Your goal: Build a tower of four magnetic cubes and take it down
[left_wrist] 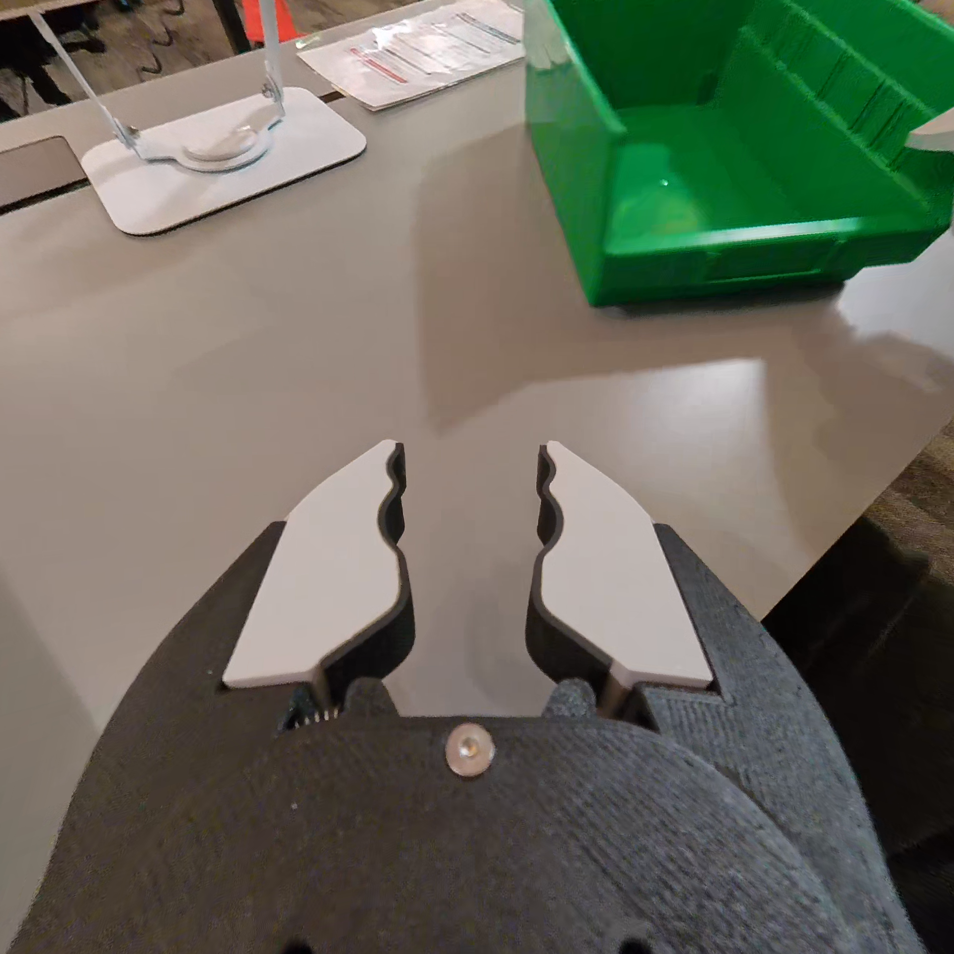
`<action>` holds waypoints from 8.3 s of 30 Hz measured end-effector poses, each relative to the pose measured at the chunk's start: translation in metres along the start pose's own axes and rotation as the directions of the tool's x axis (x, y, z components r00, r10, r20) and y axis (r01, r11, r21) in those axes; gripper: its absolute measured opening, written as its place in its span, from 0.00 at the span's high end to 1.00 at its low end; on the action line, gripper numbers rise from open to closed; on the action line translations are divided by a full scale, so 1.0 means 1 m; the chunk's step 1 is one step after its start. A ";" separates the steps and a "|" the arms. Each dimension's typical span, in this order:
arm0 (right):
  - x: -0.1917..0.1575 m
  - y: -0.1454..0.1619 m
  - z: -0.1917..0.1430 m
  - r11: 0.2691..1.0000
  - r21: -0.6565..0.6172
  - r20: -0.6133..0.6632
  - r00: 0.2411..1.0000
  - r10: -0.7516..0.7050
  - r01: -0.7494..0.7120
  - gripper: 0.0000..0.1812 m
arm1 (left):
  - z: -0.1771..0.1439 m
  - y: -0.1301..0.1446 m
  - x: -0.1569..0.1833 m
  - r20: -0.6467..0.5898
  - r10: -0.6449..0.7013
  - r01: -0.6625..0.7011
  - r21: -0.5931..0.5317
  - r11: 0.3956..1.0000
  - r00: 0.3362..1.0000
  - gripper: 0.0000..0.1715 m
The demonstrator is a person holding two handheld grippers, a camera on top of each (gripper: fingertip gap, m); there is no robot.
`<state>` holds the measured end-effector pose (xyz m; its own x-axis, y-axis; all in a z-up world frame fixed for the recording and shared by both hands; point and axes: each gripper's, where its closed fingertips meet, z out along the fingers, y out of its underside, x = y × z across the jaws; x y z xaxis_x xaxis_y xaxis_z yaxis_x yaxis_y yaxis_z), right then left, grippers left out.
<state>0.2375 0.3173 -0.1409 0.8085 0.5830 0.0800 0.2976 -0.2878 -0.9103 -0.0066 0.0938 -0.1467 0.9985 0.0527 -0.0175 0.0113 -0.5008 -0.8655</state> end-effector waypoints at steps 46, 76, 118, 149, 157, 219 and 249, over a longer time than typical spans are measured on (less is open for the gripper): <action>-0.269 -0.084 -0.069 0.930 0.320 0.740 0.661 -0.124 -0.183 0.76 | -0.131 0.035 -0.192 0.695 -0.137 0.068 0.127 0.990 0.706 0.60; -0.315 -0.056 -0.055 0.948 0.317 0.776 0.579 -0.251 -0.014 0.81 | -0.238 0.031 -0.218 0.487 -0.216 0.158 0.158 0.975 0.846 0.61; -0.322 -0.065 -0.109 0.923 0.351 0.862 0.438 -0.255 -0.154 0.84 | -0.183 0.073 -0.294 -0.105 0.364 -0.346 -0.628 0.698 0.925 0.71; -0.236 -0.062 -0.088 0.929 0.328 0.771 0.617 -0.159 -0.170 0.85 | 0.048 0.001 -0.011 -0.657 0.507 -0.779 -0.206 0.592 0.559 0.71; -0.212 -0.060 -0.084 0.936 0.269 0.758 0.649 -0.060 -0.228 0.85 | 0.071 0.010 -0.010 -0.681 0.490 -0.785 -0.207 0.583 0.544 0.71; -0.258 -0.046 -0.088 0.967 0.217 0.846 0.520 -0.117 -0.134 0.84 | 0.061 0.013 -0.024 -0.619 0.481 -0.716 -0.198 0.669 0.621 0.70; -0.254 -0.046 -0.080 0.973 0.183 0.838 0.540 -0.080 -0.140 0.84 | -0.102 -0.115 -0.278 0.395 0.103 -0.088 -0.054 0.995 0.913 0.68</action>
<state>0.0590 0.1215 -0.0868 -0.0128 0.9744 -0.2244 0.0840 -0.2226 -0.9713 -0.2799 0.0485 0.0084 0.8911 0.3381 -0.3027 -0.0742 -0.5495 -0.8322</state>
